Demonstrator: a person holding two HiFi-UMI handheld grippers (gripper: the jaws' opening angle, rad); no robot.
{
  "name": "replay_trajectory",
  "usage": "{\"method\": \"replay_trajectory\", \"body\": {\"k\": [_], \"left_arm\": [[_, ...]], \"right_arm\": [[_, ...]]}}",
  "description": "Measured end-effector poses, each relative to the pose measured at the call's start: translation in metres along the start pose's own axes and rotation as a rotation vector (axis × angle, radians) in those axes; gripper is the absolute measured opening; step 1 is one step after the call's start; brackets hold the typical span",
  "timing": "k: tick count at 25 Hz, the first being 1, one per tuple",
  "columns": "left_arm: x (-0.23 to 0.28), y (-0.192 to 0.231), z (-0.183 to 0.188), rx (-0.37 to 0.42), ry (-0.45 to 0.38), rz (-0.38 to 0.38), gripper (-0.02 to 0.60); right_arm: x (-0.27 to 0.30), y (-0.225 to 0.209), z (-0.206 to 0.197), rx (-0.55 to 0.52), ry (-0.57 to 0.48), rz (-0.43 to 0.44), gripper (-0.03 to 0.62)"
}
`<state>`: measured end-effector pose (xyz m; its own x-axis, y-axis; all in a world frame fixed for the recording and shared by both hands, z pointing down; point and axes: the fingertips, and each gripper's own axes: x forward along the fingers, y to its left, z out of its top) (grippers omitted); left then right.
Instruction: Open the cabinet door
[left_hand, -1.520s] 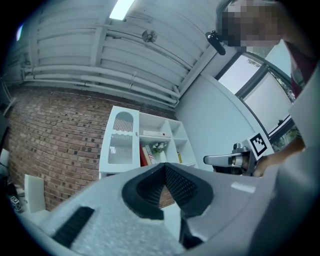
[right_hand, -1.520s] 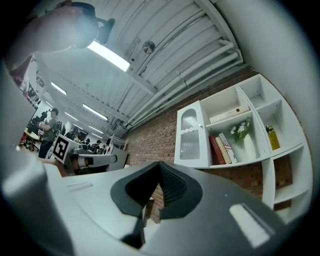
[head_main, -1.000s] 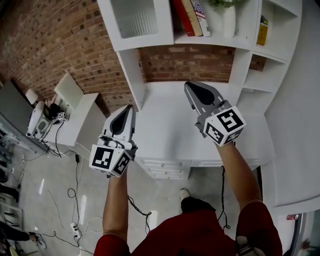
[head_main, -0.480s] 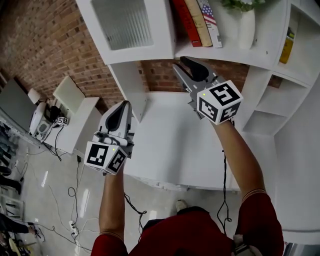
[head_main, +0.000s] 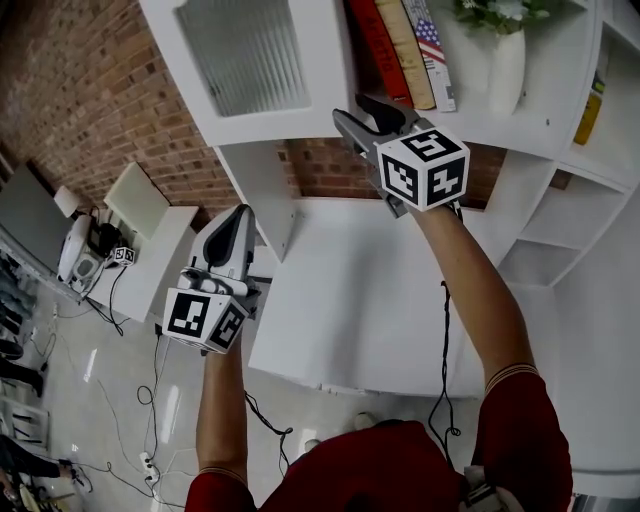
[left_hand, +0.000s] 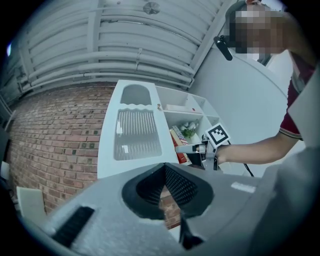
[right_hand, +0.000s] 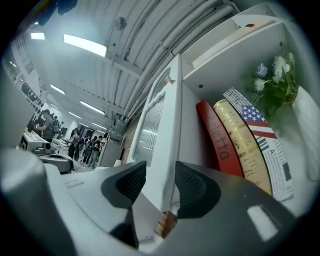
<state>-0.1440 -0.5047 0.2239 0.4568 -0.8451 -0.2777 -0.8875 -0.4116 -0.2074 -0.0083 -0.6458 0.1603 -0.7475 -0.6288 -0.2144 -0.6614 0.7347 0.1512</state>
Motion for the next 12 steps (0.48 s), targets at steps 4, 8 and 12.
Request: {"method": "replay_trajectory", "body": {"k": [4,8,12], "left_arm": [[0.004,0.011,-0.009,-0.02,0.0,0.0,0.003],[0.004,0.017,-0.017,-0.029,0.011,-0.008,0.003],[0.001,0.024,-0.019,-0.032,0.011,-0.01,0.003]], "right_arm": [[0.011,-0.006,-0.003,-0.008,0.021,-0.011,0.173],[0.017,-0.009,-0.004,-0.008,0.025,-0.038,0.168],[0.017,-0.017,-0.004,0.008,0.023,-0.084,0.131]]}}
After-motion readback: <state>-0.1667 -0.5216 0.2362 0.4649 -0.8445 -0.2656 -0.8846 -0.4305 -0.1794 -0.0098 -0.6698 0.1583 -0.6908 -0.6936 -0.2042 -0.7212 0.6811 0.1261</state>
